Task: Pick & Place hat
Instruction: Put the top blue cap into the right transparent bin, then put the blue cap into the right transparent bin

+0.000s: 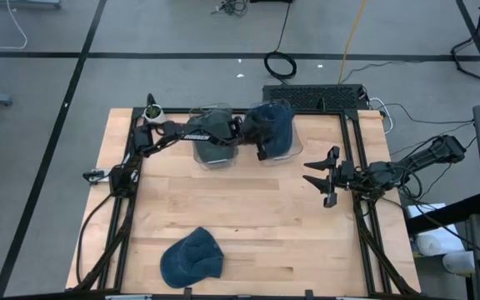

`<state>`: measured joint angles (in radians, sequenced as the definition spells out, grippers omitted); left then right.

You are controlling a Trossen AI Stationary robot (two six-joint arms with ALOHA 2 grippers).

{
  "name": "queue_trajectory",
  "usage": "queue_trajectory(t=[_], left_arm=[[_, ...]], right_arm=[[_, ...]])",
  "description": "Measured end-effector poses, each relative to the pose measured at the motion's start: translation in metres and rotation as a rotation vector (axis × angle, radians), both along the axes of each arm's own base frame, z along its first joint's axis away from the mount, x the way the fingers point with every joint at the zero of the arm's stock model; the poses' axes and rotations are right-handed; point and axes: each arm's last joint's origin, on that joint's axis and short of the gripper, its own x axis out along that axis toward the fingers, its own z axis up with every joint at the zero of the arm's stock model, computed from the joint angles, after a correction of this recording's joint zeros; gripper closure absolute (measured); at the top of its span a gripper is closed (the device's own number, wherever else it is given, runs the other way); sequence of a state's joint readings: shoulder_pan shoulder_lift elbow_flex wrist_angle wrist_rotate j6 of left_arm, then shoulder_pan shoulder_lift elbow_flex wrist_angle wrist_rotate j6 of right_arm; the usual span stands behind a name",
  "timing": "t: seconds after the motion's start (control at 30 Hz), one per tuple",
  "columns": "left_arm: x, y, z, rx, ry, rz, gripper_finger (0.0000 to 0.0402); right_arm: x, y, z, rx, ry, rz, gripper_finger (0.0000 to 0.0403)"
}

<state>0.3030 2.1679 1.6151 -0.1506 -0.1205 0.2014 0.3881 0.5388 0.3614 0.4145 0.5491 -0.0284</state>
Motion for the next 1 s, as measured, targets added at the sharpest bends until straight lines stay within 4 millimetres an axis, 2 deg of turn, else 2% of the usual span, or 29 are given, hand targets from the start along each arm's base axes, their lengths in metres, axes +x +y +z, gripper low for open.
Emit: queue_trajectory(t=[0.2,0.47,0.73,0.9,1.0], left_arm=[[0.009,-0.024,0.022,0.162,-0.066,-0.074,0.0371],[0.005,-0.051,0.073,0.345,-0.138,-0.035,0.0356],[-0.027,-0.103,0.13,0.375,-0.098,-0.148,0.0355],[-0.06,-0.148,0.164,0.364,-0.075,-0.258,0.0355],[-0.08,-0.168,0.18,0.338,-0.078,-0.276,0.0355]], right_arm=[[0.0,0.0,0.0,-0.002,0.002,0.0,0.0239],[0.001,0.0,-0.002,0.0,0.014,-0.001,0.0239],[0.002,0.001,-0.003,0.001,0.02,0.001,0.0239],[0.002,0.001,-0.003,0.004,0.019,0.001,0.0239],[0.002,0.001,-0.003,0.007,0.019,0.002,0.0239]])
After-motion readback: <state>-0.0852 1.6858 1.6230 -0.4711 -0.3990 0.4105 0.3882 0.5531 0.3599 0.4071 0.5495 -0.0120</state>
